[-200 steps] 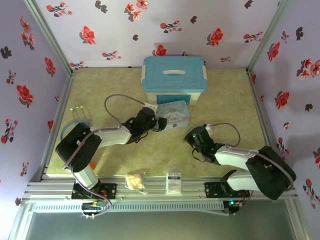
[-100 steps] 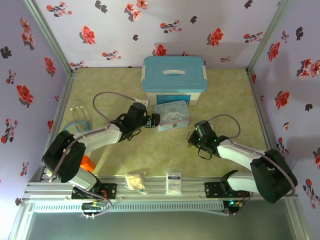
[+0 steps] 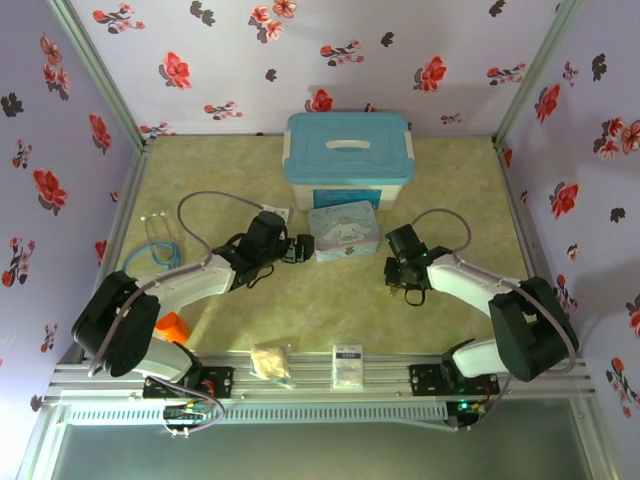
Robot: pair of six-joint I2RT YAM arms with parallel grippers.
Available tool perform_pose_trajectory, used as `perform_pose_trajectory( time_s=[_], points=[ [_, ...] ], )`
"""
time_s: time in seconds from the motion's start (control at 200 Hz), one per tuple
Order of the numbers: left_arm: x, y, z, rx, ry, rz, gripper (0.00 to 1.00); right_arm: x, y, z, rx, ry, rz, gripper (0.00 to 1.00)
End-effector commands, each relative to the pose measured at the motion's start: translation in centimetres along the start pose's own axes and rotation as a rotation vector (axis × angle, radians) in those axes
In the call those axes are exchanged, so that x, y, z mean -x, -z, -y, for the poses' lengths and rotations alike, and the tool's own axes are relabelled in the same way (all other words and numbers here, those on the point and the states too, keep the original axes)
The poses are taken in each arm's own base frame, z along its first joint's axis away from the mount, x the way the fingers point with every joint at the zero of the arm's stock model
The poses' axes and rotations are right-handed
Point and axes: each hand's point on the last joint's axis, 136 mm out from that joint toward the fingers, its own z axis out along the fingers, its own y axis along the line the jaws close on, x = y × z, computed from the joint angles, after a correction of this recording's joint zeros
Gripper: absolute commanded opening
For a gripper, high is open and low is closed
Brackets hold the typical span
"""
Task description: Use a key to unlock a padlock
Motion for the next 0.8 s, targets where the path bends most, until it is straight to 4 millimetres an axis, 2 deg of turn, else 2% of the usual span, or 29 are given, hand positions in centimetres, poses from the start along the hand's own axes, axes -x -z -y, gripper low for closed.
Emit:
perform_pose_trajectory(
  time_s=[0.0, 0.155, 0.27, 0.345, 0.42, 0.475, 0.56, 0.685, 0.795],
  points=[
    [0.9, 1.1, -0.3, -0.005, 0.016, 0.022, 0.87, 0.3, 0.3, 0.6, -0.045, 0.053, -0.012, 0.3],
    [1.2, 1.9, -1.0, 0.009, 0.024, 0.028, 0.87, 0.9, 0.7, 1.1, -0.08, 0.066, 0.013, 0.34],
    [1.6, 3.0, -2.9, 0.045, 0.052, 0.049, 0.89, 2.0, 2.1, 0.8, -0.065, 0.067, 0.068, 0.46],
    [2.2, 4.3, -5.2, 0.123, 0.066, 0.087, 0.93, 3.7, 3.9, 0.7, -0.054, 0.077, 0.163, 0.6],
    [3.1, 6.3, -8.2, 0.258, 0.036, 0.145, 0.99, 6.0, 6.1, 1.0, -0.082, 0.104, 0.279, 0.87],
    [3.7, 7.8, -10.3, 0.364, -0.013, 0.193, 1.0, 7.7, 7.8, 1.8, -0.138, 0.12, 0.374, 0.99],
    [4.6, 9.9, -13.8, 0.53, -0.065, 0.262, 1.0, 10.2, 9.4, 3.3, -0.197, 0.11, 0.494, 0.99],
    [5.2, 12.7, -18.5, 0.746, -0.097, 0.308, 1.0, 13.0, 9.7, 5.9, -0.237, 0.05, 0.593, 0.99],
    [4.6, 12.5, -21.5, 0.8, -0.135, 0.344, 1.0, 14.6, 8.5, 7.8, -0.226, 0.022, 0.636, 0.99]
  ],
)
